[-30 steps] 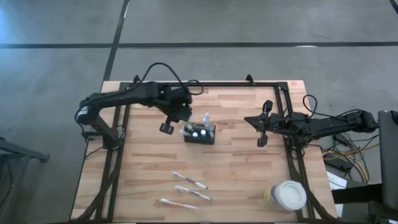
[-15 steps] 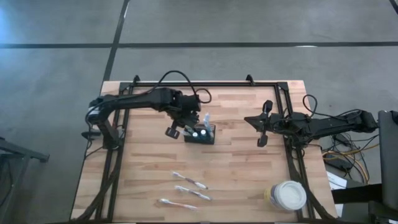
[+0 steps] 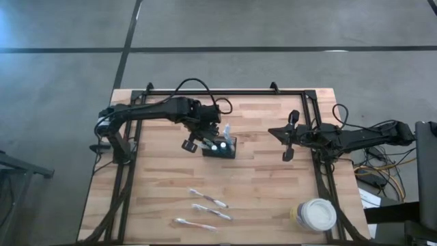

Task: Pick & Place toothbrushing station
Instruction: Adjust the green toothbrush in the wire organizer, then put the top purple toothbrush into the wire organizer

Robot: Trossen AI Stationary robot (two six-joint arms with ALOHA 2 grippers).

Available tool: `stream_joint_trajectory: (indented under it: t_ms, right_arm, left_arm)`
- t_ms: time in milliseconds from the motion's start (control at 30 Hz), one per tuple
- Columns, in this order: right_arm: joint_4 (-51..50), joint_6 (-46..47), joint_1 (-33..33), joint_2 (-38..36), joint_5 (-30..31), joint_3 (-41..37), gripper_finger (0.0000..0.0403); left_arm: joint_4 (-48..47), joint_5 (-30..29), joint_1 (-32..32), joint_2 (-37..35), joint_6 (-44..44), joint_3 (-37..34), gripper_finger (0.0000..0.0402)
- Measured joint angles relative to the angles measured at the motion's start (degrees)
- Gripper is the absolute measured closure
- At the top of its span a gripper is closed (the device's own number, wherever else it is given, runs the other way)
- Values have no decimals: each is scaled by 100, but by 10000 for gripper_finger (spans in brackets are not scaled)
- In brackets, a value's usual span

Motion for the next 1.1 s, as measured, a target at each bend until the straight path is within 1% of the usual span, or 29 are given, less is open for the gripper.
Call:
stream_joint_trajectory:
  t_ms: [133, 233, 367, 533, 633, 767, 867, 933, 1000, 1100]
  right_arm:
    - [0, 0, -1, 1, 0, 0, 394]
    - [0, 0, 1, -1, 0, 0, 394]
    - [0, -2, -1, -1, 0, 0, 394]
    - [-1, -2, -1, 0, 0, -2, 394]
    - [-2, -2, 1, -1, 0, -2, 394]
    - [-2, -2, 0, -1, 0, -2, 394]
    - [-2, 0, 1, -1, 0, -2, 394]
    - [-2, 0, -1, -1, 0, -2, 394]
    - [-2, 1, 1, 1, 0, -2, 394]
    - [-15, 13, 1, -1, -2, -2, 394]
  left_arm:
    - [1, 4, 0, 2, -23, -45, 370]
    - [-17, 89, 0, 2, -38, -43, 346]
    - [-31, 163, -4, -30, -53, -10, 294]
    - [-36, 150, -4, -39, -229, 229, 214]
    - [-111, 71, -4, -44, -305, 503, 174]
    - [-500, 63, -6, -44, -406, 1045, 140]
    - [-1017, 66, -9, -57, -515, 1544, 133]
    - [-1276, 66, -9, -149, -654, 1784, 141]
    - [-1284, 119, -9, -417, -675, 1828, 166]
    - [-840, 292, -9, -1046, -833, 1655, 233]
